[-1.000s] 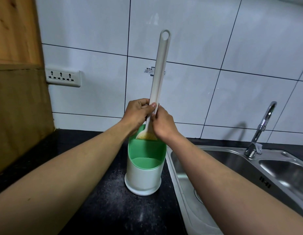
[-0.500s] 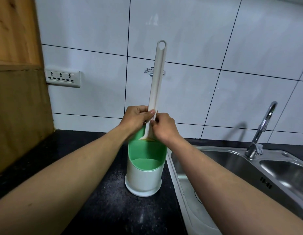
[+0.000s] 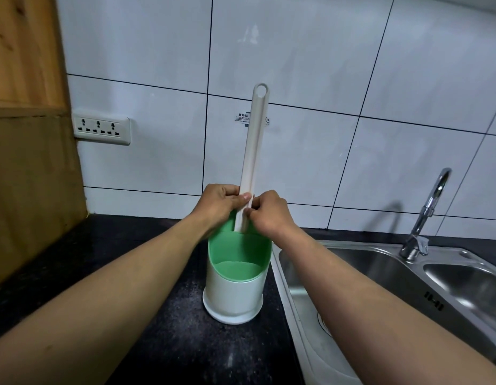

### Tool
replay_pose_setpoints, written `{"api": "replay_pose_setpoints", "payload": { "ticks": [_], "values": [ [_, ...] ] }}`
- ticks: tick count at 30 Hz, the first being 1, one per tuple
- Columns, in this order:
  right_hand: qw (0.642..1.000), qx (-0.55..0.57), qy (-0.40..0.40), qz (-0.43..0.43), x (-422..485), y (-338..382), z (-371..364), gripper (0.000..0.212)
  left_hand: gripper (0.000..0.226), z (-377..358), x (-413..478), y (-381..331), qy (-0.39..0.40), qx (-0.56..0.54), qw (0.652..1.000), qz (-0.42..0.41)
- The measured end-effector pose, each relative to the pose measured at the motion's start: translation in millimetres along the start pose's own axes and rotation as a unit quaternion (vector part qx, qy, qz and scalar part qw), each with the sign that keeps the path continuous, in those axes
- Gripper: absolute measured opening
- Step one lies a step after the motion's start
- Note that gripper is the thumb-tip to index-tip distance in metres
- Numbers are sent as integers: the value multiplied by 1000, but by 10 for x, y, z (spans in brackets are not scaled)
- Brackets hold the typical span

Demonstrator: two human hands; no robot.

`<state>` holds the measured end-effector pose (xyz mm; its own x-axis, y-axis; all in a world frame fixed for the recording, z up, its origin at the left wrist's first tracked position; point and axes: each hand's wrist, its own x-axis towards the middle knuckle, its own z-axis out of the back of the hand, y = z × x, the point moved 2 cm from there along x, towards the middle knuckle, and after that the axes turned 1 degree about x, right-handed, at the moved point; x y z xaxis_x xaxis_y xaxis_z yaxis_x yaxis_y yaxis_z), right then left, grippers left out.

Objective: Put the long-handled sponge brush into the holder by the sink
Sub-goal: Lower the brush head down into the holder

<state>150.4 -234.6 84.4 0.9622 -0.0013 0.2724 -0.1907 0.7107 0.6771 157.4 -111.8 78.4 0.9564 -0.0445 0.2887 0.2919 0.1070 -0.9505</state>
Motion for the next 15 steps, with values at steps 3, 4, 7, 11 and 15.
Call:
{"api": "replay_pose_setpoints", "payload": {
  "ticks": [3,4,7,11,15],
  "values": [
    [1000,-11,5,4,3,-11,-18,18,23,18,-11,34,4,11,1000,5],
    [1000,-14,5,5,1,-10,-21,14,22,19,-14,47,6,8,1000,5],
    [1000,-15,1,5,-9,-15,-13,25,22,16,-9,84,8,1,1000,7],
    [1000,3,-6,-5,-9,-12,13,29,28,19,-14,123,14,0,1000,8],
    [1000,16,-6,-7,12,-7,-2,26,25,21,-49,201,11,-7,1000,23]
  ]
}}
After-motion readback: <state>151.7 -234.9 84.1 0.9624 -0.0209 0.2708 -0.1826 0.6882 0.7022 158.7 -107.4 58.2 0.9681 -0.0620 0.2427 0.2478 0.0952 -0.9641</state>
